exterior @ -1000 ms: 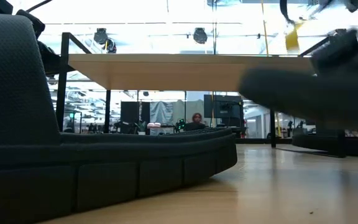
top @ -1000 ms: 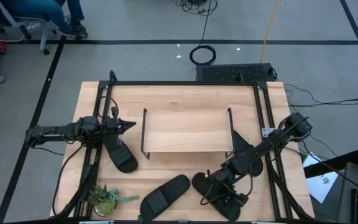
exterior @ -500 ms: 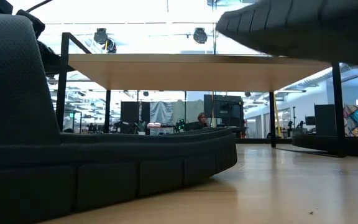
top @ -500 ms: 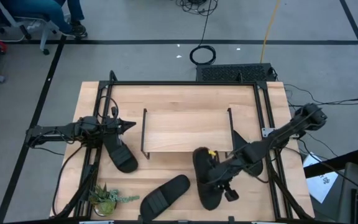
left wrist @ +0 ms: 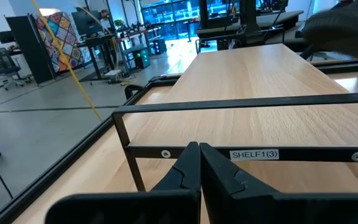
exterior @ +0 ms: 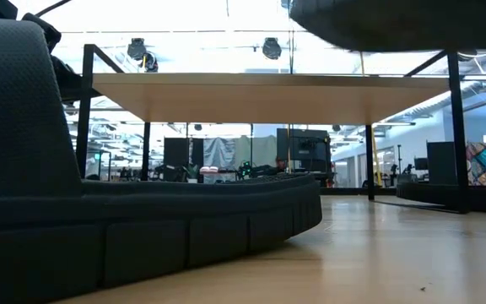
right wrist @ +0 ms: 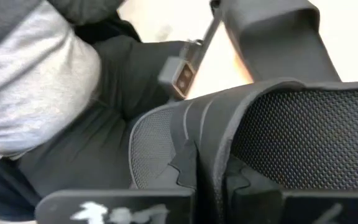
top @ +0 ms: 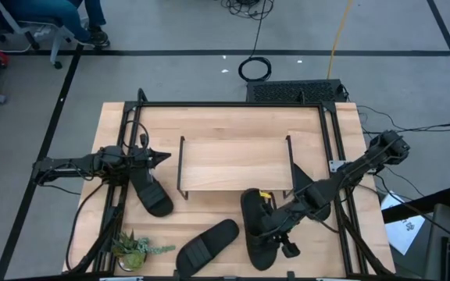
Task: Pick and place slides into the shelf
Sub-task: Put the bottom right black slipper under the shelf
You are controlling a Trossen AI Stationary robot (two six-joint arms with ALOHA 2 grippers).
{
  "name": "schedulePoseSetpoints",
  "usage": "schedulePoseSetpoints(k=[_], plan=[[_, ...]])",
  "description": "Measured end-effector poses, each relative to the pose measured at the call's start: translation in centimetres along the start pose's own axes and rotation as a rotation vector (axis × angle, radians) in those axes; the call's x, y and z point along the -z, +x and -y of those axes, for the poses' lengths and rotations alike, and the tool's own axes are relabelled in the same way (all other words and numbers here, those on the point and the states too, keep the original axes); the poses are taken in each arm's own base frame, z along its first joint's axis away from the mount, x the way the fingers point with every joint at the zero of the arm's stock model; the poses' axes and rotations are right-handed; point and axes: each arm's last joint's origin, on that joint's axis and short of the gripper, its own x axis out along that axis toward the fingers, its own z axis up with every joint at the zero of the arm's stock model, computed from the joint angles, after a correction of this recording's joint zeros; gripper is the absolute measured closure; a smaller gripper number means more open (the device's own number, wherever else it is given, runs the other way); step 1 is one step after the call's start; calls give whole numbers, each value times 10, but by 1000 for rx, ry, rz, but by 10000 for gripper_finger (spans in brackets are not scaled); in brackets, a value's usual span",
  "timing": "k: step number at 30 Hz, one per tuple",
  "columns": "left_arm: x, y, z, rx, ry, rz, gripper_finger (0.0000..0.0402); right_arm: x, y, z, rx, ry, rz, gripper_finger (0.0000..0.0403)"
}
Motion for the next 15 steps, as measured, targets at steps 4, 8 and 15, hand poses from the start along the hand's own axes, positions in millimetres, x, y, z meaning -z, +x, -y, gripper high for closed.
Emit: schedulePoseSetpoints(k=[4, 8, 15], plan=[[0, 0, 0, 0, 0, 0, 401, -2, -1, -1, -7, -3, -11, 400], [0, 0, 0, 0, 0, 0, 401, 0, 0, 0, 0, 1, -31, 399], [0, 0, 0, 0, 0, 0, 401, 1, 0, 4, 26, 4, -41, 397]])
